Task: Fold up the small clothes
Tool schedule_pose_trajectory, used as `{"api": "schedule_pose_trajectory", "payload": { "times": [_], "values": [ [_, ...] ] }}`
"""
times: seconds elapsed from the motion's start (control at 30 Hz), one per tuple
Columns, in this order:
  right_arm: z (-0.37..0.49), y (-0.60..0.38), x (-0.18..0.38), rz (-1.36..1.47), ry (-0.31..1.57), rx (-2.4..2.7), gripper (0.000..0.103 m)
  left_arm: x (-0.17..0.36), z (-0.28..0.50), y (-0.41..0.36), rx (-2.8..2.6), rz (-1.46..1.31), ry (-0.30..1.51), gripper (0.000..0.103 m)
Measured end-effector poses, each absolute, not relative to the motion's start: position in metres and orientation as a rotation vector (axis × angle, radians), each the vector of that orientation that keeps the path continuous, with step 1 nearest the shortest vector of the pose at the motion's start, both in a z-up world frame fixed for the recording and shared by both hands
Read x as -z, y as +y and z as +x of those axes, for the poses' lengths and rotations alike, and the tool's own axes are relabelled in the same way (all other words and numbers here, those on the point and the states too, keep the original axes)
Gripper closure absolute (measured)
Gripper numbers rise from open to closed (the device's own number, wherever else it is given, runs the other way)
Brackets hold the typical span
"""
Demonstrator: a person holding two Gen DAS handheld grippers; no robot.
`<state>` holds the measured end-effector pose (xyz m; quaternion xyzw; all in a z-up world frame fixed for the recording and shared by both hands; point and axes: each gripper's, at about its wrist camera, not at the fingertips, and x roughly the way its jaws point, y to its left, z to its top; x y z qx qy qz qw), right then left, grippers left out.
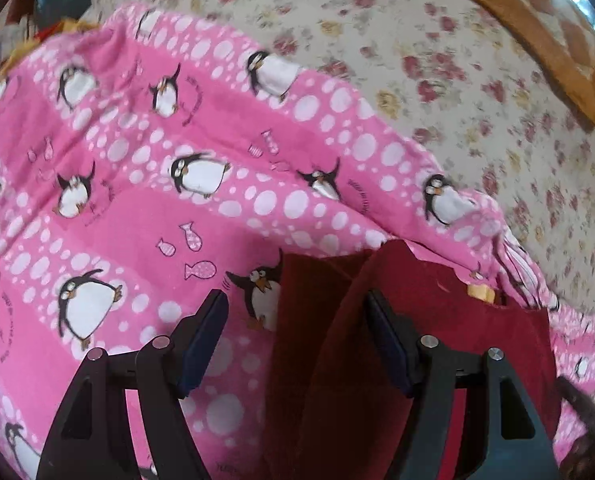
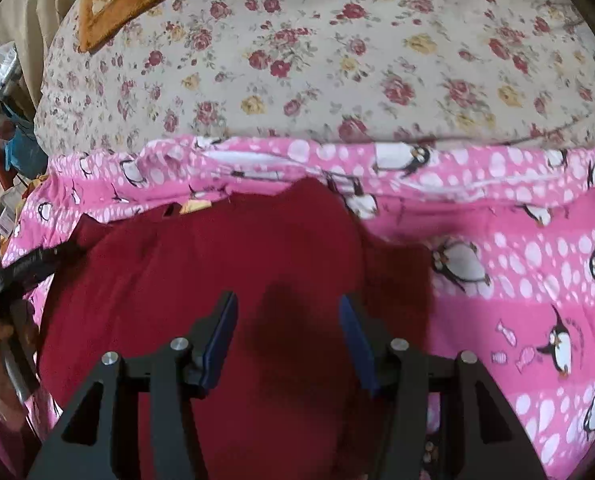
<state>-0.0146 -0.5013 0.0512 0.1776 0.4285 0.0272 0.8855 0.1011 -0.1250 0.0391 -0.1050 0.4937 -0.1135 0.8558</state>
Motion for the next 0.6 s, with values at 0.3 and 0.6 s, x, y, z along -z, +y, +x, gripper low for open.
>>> {"api": "schedule_pose_trajectory", "payload": {
  "times": [0.3, 0.6],
  "values": [
    [0.003, -0.508, -0.021, 0.384, 0.928, 0.023, 0.046, -0.02, 0.112, -0.125, 0.225, -0.207, 1.099, 0.053],
    [-0.07, -0.503, -0.066, 0.346, 0.878, -0.029, 0.046, -0.049, 0.08, -0.12, 0.258, -0.206, 1.063, 0.053]
  ]
}}
